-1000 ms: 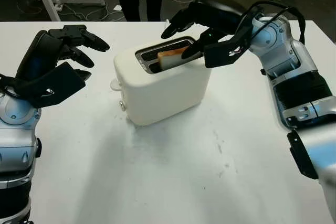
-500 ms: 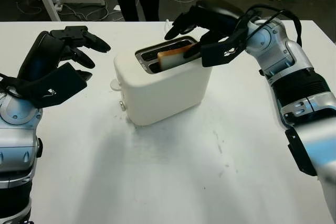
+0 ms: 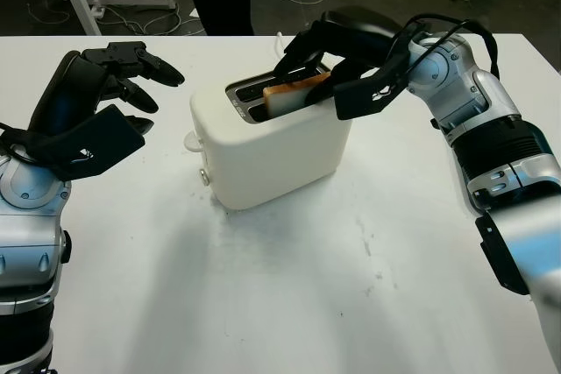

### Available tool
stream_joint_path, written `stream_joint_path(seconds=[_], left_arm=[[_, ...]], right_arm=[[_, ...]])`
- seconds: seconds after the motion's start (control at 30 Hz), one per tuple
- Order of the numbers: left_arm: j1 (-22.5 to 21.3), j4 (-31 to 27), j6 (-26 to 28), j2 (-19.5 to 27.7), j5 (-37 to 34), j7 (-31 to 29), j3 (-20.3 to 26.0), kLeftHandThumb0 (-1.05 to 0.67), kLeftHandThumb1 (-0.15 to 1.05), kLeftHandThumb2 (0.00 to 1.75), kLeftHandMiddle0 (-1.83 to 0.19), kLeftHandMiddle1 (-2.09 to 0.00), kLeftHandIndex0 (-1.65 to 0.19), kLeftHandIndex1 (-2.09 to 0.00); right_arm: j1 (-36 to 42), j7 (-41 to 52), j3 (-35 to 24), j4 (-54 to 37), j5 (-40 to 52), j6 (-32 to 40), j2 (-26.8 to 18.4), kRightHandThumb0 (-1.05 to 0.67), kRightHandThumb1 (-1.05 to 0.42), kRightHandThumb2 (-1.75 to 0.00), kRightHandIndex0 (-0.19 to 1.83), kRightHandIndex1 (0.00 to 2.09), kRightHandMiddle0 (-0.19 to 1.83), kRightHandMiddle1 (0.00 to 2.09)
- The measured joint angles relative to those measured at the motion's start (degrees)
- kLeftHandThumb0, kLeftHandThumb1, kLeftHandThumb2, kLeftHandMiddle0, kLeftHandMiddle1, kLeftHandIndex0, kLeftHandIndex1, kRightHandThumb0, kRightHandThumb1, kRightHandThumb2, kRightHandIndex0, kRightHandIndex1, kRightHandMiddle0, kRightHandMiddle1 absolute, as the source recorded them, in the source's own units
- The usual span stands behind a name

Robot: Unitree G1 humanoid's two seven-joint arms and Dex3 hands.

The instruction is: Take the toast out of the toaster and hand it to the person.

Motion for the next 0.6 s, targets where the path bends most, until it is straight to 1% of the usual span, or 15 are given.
stream_joint_path(seconds=[0.1,0.17,0.23,0.27,0.33,0.37,0.4,0.43,0.47,0.5,0.57,0.6], left_arm=[[0.0,0.0,0.0,0.0,0.0,0.0,0.0,0.58,0.92,0.06,-0.69,-1.15,-0.69,-0.78],[0.0,0.0,0.0,0.0,0.0,0.2,0.0,0.58,0.92,0.05,-0.69,-1.16,-0.69,-0.78],[0.0,-0.1,0.0,0.0,0.0,0.2,0.0,0.58,0.92,0.05,-0.7,-1.16,-0.69,-0.79],[0.1,-0.1,0.0,0.0,0.0,0.2,0.0,0.57,0.92,0.05,-0.69,-1.15,-0.69,-0.78],[0.2,-0.1,0.0,0.0,0.0,0.2,0.0,0.57,0.92,0.05,-0.69,-1.15,-0.69,-0.78],[0.2,-0.1,0.0,0.0,0.0,0.2,0.0,0.58,0.92,0.05,-0.69,-1.15,-0.69,-0.79],[0.3,-0.2,0.0,0.0,0.0,0.2,0.0,0.58,0.92,0.06,-0.69,-1.15,-0.69,-0.78],[0.3,-0.2,0.0,0.0,0.0,0.2,0.0,0.58,0.92,0.06,-0.68,-1.15,-0.69,-0.78],[0.3,-0.3,0.1,0.0,0.0,0.2,0.0,0.59,0.92,0.07,-0.68,-1.15,-0.68,-0.78],[0.3,-0.4,0.3,0.0,0.0,0.2,0.0,0.59,0.92,0.07,-0.67,-1.15,-0.68,-0.78],[0.3,-0.5,0.4,0.0,0.0,0.2,0.0,0.59,0.92,0.07,-0.68,-1.15,-0.69,-0.79],[0.3,-0.5,0.4,0.0,0.0,0.2,0.0,0.59,0.92,0.06,-0.68,-1.15,-0.69,-0.79]], right_arm=[[0.1,0.0,0.2,0.0,0.0,-1.0,0.0,-0.27,-0.71,-0.01,0.74,0.88,1.03,0.04],[0.5,0.9,0.2,0.1,0.7,-1.2,0.1,-0.24,-0.73,-0.01,0.88,0.82,1.08,0.06],[0.8,2.4,0.4,0.2,1.3,-1.2,0.4,-0.29,-0.74,-0.01,0.92,0.81,1.12,0.08],[0.8,3.0,0.7,0.2,1.3,-0.9,0.4,-0.39,-0.76,-0.01,0.95,0.84,1.17,0.11],[0.7,4.0,1.4,0.0,1.1,0.0,0.3,-0.47,-0.79,-0.01,0.95,0.92,1.22,0.17],[0.5,4.3,1.8,0.0,1.0,0.4,0.3,-0.52,-0.81,-0.01,0.95,1.04,1.23,0.26],[0.2,4.8,2.3,0.0,0.9,0.5,0.3,-0.57,-0.85,0.0,0.95,1.23,1.14,0.55],[-0.2,5.1,2.7,0.0,0.7,0.5,0.2,-0.59,-0.86,0.0,0.95,1.3,1.07,0.73],[-0.5,5.2,3.2,-0.1,0.5,0.5,0.1,-0.62,-0.89,0.0,0.96,1.5,0.98,1.05],[-0.7,5.2,3.5,-0.1,0.3,0.3,0.0,-0.63,-0.9,0.0,0.96,1.58,0.93,1.22],[-1.1,5.2,4.1,0.0,0.2,-0.1,-0.3,-0.64,-0.91,-0.03,0.96,1.63,0.88,1.28],[-1.3,5.2,4.5,0.1,0.0,-0.4,-0.5,-0.65,-0.92,-0.05,0.95,1.6,0.89,1.23]])
